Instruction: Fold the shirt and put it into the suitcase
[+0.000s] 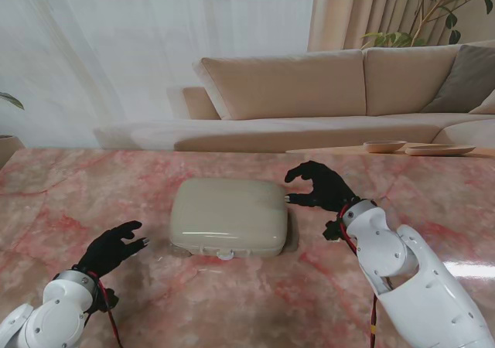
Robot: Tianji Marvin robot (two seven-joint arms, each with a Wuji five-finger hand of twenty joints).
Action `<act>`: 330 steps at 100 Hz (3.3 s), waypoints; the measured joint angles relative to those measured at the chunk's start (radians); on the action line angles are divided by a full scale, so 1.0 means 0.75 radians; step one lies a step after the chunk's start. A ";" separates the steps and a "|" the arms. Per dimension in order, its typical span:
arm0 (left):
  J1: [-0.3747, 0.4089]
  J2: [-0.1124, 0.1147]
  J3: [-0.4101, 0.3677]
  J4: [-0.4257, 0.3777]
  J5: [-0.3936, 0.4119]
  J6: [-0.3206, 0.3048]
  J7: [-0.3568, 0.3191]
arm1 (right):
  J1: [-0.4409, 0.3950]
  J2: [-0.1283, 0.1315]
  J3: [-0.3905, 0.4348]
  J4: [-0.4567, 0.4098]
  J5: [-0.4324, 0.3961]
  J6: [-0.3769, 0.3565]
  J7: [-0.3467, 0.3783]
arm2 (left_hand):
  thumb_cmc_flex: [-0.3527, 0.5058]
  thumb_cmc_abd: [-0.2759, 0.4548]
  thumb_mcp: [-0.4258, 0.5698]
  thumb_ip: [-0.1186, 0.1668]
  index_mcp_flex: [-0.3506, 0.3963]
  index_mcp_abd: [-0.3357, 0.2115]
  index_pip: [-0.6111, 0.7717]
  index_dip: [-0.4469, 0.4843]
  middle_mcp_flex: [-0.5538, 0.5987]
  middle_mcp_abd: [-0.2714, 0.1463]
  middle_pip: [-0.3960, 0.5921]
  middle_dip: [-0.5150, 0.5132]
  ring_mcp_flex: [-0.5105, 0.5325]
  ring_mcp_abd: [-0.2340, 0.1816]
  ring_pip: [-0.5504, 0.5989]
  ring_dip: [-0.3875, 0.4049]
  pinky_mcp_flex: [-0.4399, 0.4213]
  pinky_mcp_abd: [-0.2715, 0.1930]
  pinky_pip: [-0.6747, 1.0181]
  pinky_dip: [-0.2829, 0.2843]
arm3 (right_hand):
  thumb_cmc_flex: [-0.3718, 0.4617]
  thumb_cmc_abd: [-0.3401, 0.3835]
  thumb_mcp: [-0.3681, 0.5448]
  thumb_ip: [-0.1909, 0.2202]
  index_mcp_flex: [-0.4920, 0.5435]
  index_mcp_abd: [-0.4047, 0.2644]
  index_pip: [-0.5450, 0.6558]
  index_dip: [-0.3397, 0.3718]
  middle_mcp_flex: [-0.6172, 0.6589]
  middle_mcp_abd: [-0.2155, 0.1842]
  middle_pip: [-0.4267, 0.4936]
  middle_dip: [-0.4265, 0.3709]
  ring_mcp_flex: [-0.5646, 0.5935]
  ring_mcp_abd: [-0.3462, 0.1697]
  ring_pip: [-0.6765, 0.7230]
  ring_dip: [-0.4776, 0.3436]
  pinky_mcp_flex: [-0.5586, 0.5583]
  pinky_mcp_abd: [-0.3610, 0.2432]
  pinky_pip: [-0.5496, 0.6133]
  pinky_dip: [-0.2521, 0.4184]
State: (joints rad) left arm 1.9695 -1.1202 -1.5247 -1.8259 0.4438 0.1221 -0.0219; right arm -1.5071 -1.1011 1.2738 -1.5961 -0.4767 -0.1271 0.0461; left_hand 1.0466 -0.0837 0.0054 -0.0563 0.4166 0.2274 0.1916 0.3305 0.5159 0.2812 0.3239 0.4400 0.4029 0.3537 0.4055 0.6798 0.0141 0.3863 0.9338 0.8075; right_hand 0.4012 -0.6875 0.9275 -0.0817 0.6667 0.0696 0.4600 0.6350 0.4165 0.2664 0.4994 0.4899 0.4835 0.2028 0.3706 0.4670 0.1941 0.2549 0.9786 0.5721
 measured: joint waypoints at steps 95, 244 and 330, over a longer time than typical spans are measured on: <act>0.071 -0.003 -0.038 -0.215 -0.163 -0.202 -0.055 | 0.084 -0.028 -0.292 0.065 0.070 -0.146 -0.103 | 0.000 0.000 0.000 0.000 0.084 -0.144 0.025 0.007 0.256 -0.006 0.102 0.091 0.344 0.005 0.387 0.349 0.312 0.000 0.437 0.311 | 0.372 -0.007 0.406 0.259 0.001 0.016 0.062 0.011 0.114 -0.051 0.134 -0.015 0.120 -0.041 0.087 -0.069 0.126 -0.188 0.094 -0.201; 0.041 0.088 0.081 -0.182 -0.673 -0.123 -0.616 | 0.346 -0.021 -0.531 0.358 -0.208 -0.407 -0.201 | -0.001 0.070 -0.013 0.000 0.181 -0.008 0.076 -0.029 0.448 -0.014 0.415 0.258 0.679 0.034 0.874 0.492 0.707 0.056 0.812 0.476 | 0.000 0.197 0.049 0.110 0.055 -0.020 0.126 0.003 0.187 -0.163 0.128 -0.015 0.061 -0.207 -0.039 -0.089 -0.072 -0.398 0.023 -0.271; -0.203 0.110 0.267 0.137 -0.892 0.118 -0.812 | 0.322 -0.013 -0.505 0.317 -0.175 -0.380 -0.134 | 0.224 0.126 -0.012 0.009 -0.213 0.162 -0.161 -0.303 0.612 -0.221 0.940 0.461 0.982 -0.106 1.362 0.491 1.115 -0.001 1.112 0.321 | 0.000 0.197 0.049 0.110 0.051 -0.022 0.128 -0.004 0.177 -0.176 0.126 -0.015 0.046 -0.224 -0.106 -0.140 -0.085 -0.417 -0.065 -0.308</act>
State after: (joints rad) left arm 1.8172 -1.0374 -1.3243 -1.7228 -0.2249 0.2103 -0.6308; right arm -1.2653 -1.1111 0.8952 -1.3586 -0.6076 -0.4124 -0.0542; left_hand 1.2145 0.0111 -0.0034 -0.0493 0.2570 0.3488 0.0712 0.1032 0.9748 0.1157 1.0292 0.7855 1.1394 0.2742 1.4271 1.0477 0.8500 0.3855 1.7678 1.0479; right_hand 0.4008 -0.5397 0.9643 0.0005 0.7046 0.0528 0.5557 0.6316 0.5493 0.1345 0.5936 0.4784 0.5184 0.0346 0.2911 0.3617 0.1301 -0.0580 0.9298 0.3409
